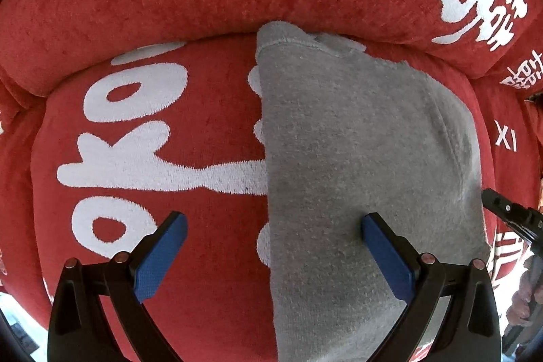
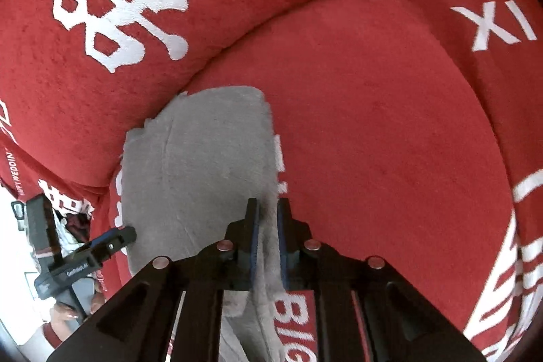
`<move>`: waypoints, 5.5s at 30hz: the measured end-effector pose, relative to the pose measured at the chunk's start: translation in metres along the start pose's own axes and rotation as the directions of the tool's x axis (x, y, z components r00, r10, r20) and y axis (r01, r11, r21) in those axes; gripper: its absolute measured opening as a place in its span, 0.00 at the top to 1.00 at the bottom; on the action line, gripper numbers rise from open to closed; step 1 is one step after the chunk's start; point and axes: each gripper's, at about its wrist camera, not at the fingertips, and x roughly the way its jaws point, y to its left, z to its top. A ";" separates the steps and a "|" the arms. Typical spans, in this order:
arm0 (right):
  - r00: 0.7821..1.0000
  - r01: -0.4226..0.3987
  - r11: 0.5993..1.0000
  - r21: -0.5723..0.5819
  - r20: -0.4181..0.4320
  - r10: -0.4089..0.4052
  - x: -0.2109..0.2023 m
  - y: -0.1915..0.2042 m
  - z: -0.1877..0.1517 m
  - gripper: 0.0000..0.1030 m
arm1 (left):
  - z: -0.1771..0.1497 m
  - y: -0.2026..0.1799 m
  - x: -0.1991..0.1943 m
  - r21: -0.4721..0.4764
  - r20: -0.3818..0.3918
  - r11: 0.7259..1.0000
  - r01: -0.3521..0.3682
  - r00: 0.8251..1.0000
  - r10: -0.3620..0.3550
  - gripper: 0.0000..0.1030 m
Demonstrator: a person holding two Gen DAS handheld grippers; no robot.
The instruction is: Fold small clothes
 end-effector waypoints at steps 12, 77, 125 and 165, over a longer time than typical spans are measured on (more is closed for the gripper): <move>0.998 -0.063 0.998 0.006 -0.031 0.063 -0.008 -0.005 -0.007 0.54 | -0.006 -0.003 -0.003 -0.010 -0.010 1.000 -0.003 1.000 0.002 0.00; 0.858 -0.483 0.867 0.120 -0.134 0.497 -0.009 0.089 -0.082 0.74 | -0.051 0.051 -0.075 0.090 -0.012 0.897 0.433 0.901 -0.434 0.53; 0.956 0.189 0.897 -0.400 -0.132 -0.260 0.060 0.182 -0.187 0.92 | -0.128 0.137 -0.039 0.003 -0.012 0.978 0.209 0.978 -0.209 0.53; 0.957 0.234 0.966 -0.108 -0.151 -0.249 0.053 0.150 -0.159 0.90 | -0.139 0.134 -0.065 -0.034 -0.057 0.998 0.060 0.996 -0.062 0.21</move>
